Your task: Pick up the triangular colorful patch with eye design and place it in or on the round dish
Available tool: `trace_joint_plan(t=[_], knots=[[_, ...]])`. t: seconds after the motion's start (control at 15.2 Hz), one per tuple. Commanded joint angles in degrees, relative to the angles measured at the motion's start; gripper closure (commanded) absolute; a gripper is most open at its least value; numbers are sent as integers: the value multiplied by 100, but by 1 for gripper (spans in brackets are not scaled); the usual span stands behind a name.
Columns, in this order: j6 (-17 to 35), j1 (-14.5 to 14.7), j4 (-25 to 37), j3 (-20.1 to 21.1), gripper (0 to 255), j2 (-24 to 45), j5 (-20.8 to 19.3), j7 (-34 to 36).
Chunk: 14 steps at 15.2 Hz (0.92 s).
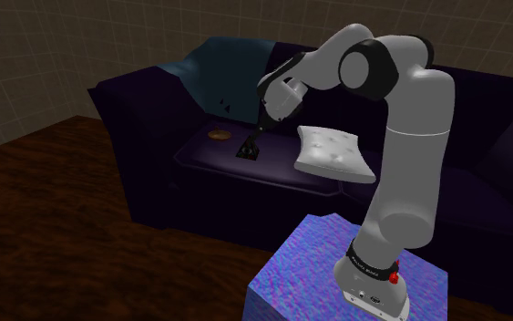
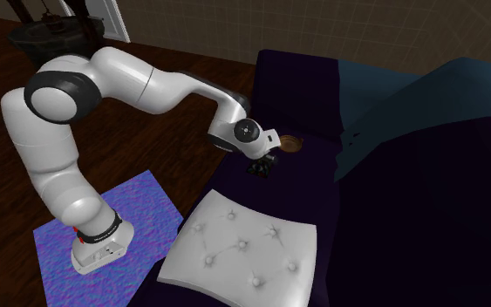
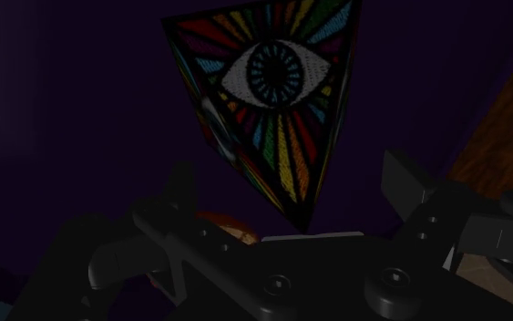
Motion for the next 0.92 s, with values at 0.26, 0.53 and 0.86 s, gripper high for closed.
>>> trace_joint_plan(t=[0.26, 0.53, 0.86], knots=[[4, -19, 24, 18, 0, 51, 55, -41], [4, -18, 23, 17, 255, 50, 54, -40], [3, -20, 25, 18, 255, 53, 57, -42]])
